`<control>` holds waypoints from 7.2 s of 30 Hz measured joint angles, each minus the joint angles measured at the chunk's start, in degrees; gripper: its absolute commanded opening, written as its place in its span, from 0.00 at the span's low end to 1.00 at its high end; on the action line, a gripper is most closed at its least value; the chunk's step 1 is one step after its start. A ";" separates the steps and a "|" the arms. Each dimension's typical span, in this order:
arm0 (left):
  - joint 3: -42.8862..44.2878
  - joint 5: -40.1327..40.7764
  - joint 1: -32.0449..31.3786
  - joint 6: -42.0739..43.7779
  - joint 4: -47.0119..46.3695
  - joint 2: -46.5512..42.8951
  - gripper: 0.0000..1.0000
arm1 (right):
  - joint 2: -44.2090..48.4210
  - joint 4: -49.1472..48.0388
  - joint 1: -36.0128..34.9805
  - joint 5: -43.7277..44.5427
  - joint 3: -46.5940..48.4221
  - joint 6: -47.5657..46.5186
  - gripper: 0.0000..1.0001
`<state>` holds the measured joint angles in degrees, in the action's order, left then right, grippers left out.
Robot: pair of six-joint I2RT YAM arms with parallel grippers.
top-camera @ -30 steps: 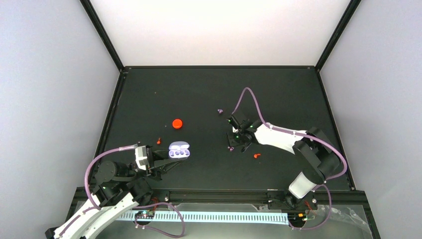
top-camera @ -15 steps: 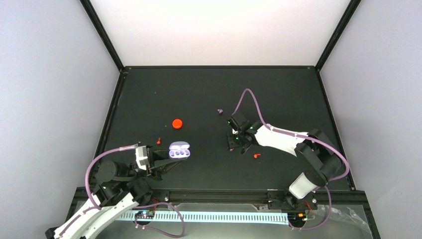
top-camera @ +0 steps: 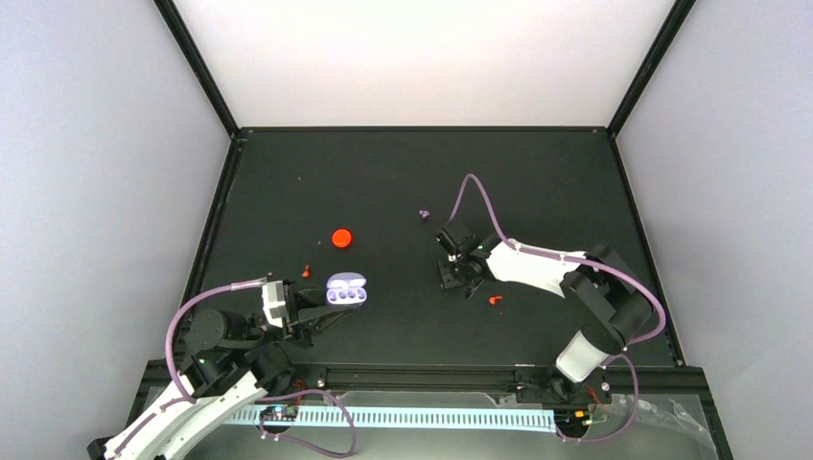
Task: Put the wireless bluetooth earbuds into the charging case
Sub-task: Pick up the earbud from the center of the board, then place the earbud in the charging case.
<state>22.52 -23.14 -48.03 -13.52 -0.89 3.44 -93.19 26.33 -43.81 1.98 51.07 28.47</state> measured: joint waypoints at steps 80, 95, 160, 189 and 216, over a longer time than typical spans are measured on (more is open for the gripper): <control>-0.07 0.04 0.00 0.00 0.15 -0.85 0.02 | -5.03 2.40 0.79 1.90 5.42 -7.19 0.04; -0.07 0.02 0.00 0.00 0.13 -0.83 0.01 | -3.80 2.51 0.79 2.95 4.87 -6.69 0.01; -0.24 1.68 0.00 0.61 -2.89 0.48 0.02 | 19.19 8.00 -4.87 15.04 10.64 -3.30 0.01; 5.51 5.53 0.00 11.82 -40.74 26.95 0.02 | 22.08 -12.26 -46.77 56.02 38.60 -25.81 0.01; 5.55 12.68 0.00 12.33 -41.09 28.20 0.02 | 15.61 -10.49 -44.02 48.37 44.22 -14.91 0.01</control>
<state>28.08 -10.46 -48.03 -1.19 -41.98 31.64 -77.58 15.84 -87.83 50.35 95.29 13.56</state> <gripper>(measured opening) 0.263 0.039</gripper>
